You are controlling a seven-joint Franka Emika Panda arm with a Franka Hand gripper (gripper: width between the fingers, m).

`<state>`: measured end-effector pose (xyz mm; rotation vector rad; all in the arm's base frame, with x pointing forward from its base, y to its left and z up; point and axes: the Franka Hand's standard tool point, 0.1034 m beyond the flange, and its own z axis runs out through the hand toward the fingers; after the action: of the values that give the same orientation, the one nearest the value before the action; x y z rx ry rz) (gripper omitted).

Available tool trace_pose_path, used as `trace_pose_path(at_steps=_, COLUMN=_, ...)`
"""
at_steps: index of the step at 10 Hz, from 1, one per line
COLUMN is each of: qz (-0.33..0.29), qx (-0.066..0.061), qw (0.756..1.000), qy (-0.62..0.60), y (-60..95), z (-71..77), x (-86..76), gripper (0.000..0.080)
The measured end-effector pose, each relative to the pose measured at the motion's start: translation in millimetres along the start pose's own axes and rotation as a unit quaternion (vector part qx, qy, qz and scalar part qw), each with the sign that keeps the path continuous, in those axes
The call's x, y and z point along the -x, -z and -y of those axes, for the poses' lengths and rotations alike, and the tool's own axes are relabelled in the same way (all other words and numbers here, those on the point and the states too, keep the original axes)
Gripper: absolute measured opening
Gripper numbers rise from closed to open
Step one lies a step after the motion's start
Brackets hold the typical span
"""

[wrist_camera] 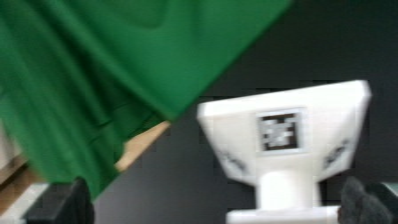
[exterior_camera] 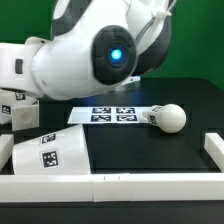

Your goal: Assemble lamp

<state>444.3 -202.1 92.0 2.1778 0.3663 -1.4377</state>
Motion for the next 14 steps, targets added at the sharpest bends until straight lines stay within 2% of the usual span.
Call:
trace_pose_path(at_steps=1, qz=-0.005, qx=-0.019, qw=1.0, qy=-0.003, y=-4.2, z=0.4, x=-1.7, gripper=0.0698)
trace_pose_path(at_steps=2, qz=-0.003, qx=-0.032, qw=0.999, qy=-0.005, y=-7.9, z=3.0, x=-1.5, gripper=0.0698)
trace_pose_path(at_steps=3, qz=-0.001, qx=-0.036, qw=0.999, qy=-0.004, y=-10.8, z=3.5, x=-1.1, gripper=0.0698)
trace_pose_path(at_steps=6, qz=-0.015, qx=-0.044, qw=0.999, qy=-0.007, y=-12.3, z=0.8, x=-6.4, gripper=0.0698)
trace_pose_path(at_steps=9, qz=-0.014, qx=-0.043, qw=0.999, qy=-0.006, y=-13.0, z=0.4, x=-6.3, gripper=0.0698)
trace_pose_path(at_steps=11, qz=-0.008, qx=-0.049, qw=0.999, qy=-0.008, y=-19.3, z=9.5, x=-11.6, gripper=0.0698)
trace_pose_path(at_steps=14, qz=-0.002, qx=-0.047, qw=0.999, qy=-0.006, y=-26.3, z=14.3, x=-19.3, gripper=0.0698)
